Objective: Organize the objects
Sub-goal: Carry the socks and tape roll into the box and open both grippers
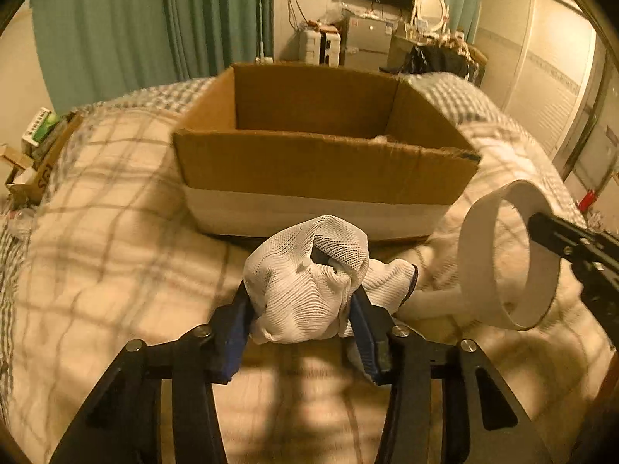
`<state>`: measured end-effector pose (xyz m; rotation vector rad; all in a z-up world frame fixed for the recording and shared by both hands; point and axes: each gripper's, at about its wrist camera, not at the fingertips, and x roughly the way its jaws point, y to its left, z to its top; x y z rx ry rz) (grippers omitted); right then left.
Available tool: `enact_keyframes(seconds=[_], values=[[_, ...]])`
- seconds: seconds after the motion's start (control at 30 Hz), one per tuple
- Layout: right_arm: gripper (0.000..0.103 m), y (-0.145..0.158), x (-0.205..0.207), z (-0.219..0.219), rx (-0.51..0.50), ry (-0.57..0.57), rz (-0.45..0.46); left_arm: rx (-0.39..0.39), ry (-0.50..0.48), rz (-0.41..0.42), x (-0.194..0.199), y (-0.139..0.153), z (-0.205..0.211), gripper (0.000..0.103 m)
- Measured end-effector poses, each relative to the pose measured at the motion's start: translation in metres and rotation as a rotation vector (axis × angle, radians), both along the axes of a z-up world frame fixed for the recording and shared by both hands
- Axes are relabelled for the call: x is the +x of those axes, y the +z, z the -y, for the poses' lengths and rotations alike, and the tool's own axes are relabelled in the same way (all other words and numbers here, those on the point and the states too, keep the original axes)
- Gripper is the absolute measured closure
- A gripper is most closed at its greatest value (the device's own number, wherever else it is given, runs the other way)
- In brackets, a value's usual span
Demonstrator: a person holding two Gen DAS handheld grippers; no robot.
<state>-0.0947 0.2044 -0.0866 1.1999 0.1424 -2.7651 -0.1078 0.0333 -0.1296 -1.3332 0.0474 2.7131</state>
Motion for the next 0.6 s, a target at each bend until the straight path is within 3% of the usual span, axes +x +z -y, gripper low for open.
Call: enact_keyframes(seconds=[0.27,0.6], values=[[0.097,0.035,0.023,0.007,-0.013,-0.007,-0.080,-0.055,-0.034,-0.103,0.035,0.043,-0.006,0.056],[0.097,0.098,0.023,0.013,0.016,0.016,-0.191,-0.038,-0.026,-0.227,0.025,0.116,0.005,0.056]])
